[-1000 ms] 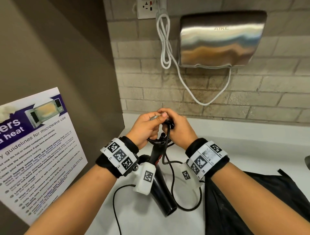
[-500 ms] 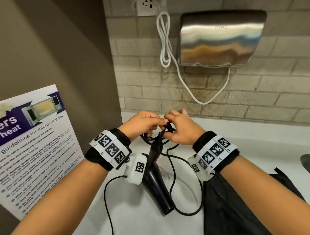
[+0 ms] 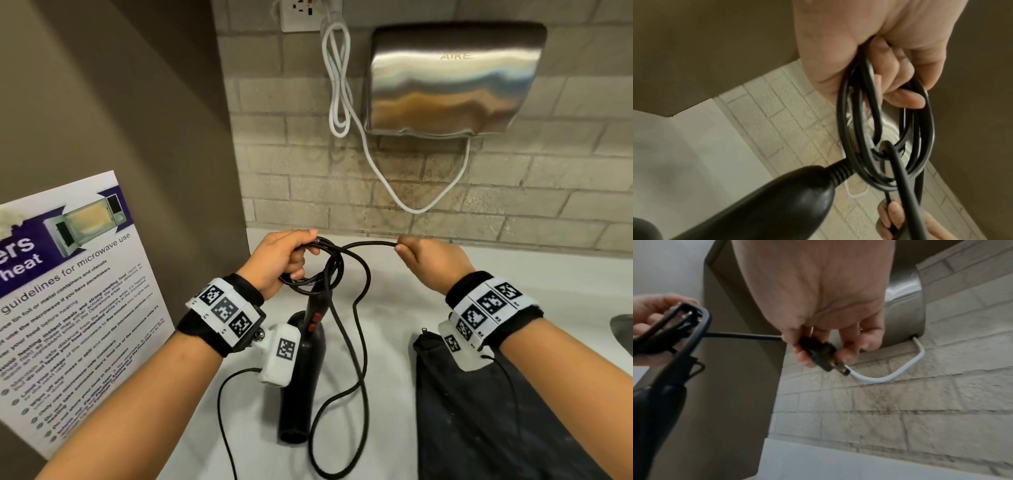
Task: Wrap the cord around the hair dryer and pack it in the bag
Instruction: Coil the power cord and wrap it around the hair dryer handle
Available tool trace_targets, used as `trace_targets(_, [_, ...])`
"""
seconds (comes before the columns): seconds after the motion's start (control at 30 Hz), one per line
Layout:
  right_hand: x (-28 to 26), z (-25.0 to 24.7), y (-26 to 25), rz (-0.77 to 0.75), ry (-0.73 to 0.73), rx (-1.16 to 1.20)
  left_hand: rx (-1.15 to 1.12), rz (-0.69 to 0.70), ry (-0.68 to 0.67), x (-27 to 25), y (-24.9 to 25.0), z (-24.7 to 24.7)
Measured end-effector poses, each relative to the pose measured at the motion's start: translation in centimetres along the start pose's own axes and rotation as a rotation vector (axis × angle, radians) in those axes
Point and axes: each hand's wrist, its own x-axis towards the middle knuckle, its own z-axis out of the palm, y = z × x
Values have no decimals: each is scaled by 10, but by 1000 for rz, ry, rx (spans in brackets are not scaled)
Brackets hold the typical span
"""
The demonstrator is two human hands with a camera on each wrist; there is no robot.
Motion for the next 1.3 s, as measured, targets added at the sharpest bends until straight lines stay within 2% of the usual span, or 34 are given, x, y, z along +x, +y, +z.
trace_targets(0.07, [1,4,5,88,84,-93,-33,-7,11,0,-2,-2])
trace_targets(0.13, [5,9,18,225,94,-140,-75,-25,28,0,-3,-6])
trace_targets(0.27, [9,21,60,583,-177,-141,-190,-44,65,-2,-1,-20])
trace_targets(0.33, [7,32,68,624,-284,-153,-222,-45,74,-4,0,-24])
trace_targets(0.47, [7,56,47,470,-414,-227,-239,-42,72,-2,3,-25])
trace_targets(0.57, [10,63,13,368,-394,-132,-232,-52,62,0,6,-23])
trace_targets(0.63, [13,61,-15,185,-298,152,-230,-60,49,0,6,-20])
trace_targets(0.7, [15,53,-48,-100,-230,549,-236,-67,36,0,6,-17])
trace_targets(0.77, [15,45,-75,-294,-260,829,-239,-67,26,1,6,-16])
trace_targets(0.8, [15,43,-83,-333,-289,924,-245,-68,22,1,6,-16])
trace_targets(0.93, [16,41,-90,-401,-338,1095,-265,-71,16,2,7,-22])
trace_targets(1.0, [17,38,-89,-345,-385,1112,-244,-68,16,1,7,-24])
trace_targets(1.13, [19,34,-87,-266,-384,1047,-210,-57,37,0,7,-24])
trace_targets(1.3, [11,30,-87,-219,-447,1148,-216,-43,63,2,9,-27])
